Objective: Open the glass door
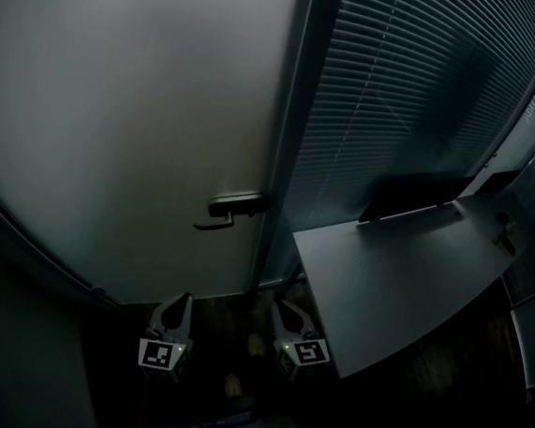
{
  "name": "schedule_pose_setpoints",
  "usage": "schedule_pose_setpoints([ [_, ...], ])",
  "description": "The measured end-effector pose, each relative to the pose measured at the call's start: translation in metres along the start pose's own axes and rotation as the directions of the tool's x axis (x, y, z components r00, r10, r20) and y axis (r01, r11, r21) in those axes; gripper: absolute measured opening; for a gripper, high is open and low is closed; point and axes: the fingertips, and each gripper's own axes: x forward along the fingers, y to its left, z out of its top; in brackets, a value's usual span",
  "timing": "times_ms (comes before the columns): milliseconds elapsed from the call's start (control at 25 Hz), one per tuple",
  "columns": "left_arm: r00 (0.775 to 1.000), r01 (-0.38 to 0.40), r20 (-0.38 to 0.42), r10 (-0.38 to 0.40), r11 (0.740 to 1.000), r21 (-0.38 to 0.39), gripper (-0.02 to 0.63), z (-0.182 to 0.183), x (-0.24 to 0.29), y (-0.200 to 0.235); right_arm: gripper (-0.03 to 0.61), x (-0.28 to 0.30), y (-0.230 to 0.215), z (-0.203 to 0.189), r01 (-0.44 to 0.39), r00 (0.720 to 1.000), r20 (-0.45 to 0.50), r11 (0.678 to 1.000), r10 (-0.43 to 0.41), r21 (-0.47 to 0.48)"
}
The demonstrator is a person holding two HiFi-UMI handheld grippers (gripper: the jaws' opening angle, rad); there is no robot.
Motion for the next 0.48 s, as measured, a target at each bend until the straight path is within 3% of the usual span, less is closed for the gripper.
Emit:
schedule_pose_setpoints([
  [480,0.998,-0.064,-0.007,0.065,0.998,0.027,0.005,0.014,0.069,0.019,0.002,0.063,-0.047,0.024,-0.054,0.998,-0.009,0.998,0.054,-0.009],
])
